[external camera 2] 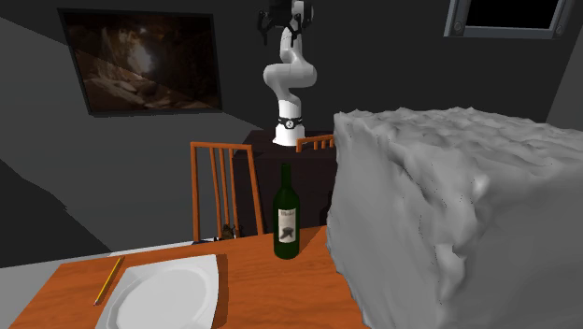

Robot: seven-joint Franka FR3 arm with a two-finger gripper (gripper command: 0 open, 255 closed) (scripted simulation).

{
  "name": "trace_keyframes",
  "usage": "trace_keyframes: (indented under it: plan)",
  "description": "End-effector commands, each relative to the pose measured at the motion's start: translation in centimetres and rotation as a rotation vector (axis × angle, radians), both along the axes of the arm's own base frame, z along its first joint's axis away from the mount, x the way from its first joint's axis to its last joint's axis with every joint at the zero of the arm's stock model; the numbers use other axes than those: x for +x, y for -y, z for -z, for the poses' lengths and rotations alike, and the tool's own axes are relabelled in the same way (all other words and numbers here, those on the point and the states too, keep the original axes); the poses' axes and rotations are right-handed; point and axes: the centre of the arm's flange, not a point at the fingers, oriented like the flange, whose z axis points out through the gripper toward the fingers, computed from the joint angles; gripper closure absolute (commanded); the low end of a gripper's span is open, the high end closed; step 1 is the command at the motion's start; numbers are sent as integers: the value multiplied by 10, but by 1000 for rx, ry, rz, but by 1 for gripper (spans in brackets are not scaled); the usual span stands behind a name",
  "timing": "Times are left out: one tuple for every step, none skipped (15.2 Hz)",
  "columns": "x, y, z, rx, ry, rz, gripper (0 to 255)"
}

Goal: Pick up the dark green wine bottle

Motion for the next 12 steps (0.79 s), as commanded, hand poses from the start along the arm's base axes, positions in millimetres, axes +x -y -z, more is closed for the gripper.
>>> trace_keyframes:
  plan:
    - [0,0,0,0,0,0,0]
    - [9,-1,10,1,-1,2,0]
    - [18,-2,20,2,-3,3,0]
    - [27,-3,29,3,-4,5,0]
    - [36,-4,39,5,-6,6,0]
    - [45,-5,49,6,-7,8,0]
    - [54,-6,59,7,-8,9,0]
    - [63,-7,68,8,-10,11,0]
    - [72,-8,78,9,-11,12,0]
    - [81,-9,88,10,-13,14,0]
    - [90,-10,98,11,-14,15,0]
    - [99,-11,108,12,-16,17,0]
